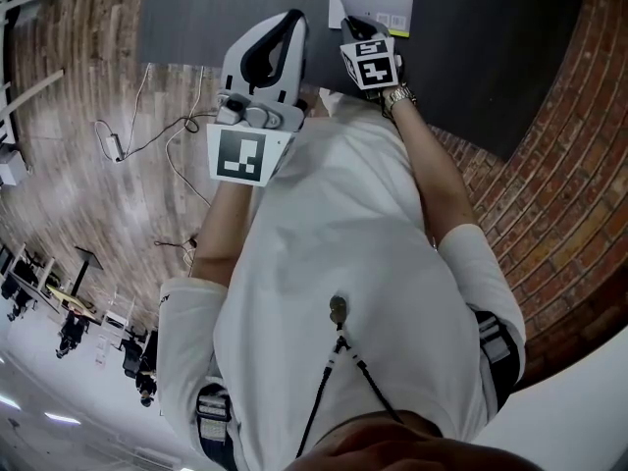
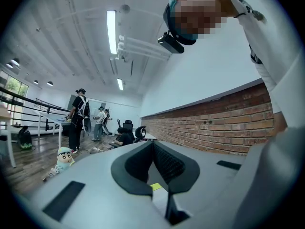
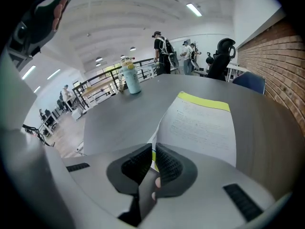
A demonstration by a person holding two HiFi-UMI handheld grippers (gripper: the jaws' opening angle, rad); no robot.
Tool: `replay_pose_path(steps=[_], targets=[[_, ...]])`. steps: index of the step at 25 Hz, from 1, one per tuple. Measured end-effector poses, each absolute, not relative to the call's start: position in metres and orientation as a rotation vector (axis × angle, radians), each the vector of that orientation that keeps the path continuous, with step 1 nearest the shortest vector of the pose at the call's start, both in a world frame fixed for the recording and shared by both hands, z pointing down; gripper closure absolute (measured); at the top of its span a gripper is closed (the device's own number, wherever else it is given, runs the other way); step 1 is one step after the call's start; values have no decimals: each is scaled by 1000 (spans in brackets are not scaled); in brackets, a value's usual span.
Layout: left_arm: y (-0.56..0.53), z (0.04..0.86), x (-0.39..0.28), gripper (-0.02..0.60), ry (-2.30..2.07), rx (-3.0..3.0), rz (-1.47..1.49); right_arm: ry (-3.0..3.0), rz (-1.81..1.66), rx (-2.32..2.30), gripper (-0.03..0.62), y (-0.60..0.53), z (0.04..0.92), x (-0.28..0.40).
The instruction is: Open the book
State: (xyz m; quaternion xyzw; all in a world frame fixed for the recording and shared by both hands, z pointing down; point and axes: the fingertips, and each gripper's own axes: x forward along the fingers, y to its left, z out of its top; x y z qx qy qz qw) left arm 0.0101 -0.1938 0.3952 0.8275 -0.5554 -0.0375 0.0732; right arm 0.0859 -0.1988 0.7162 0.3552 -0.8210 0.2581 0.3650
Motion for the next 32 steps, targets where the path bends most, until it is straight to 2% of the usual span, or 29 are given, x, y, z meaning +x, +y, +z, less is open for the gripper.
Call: replay_pose_path(steps=[15, 32], targets=[[-179, 386, 54, 558, -1690, 2495, -138, -2183, 680, 973, 545, -207, 680, 136], [-170, 382, 98, 558, -1658, 2556, -137, -2151, 744, 1104, 546, -206, 684, 206]])
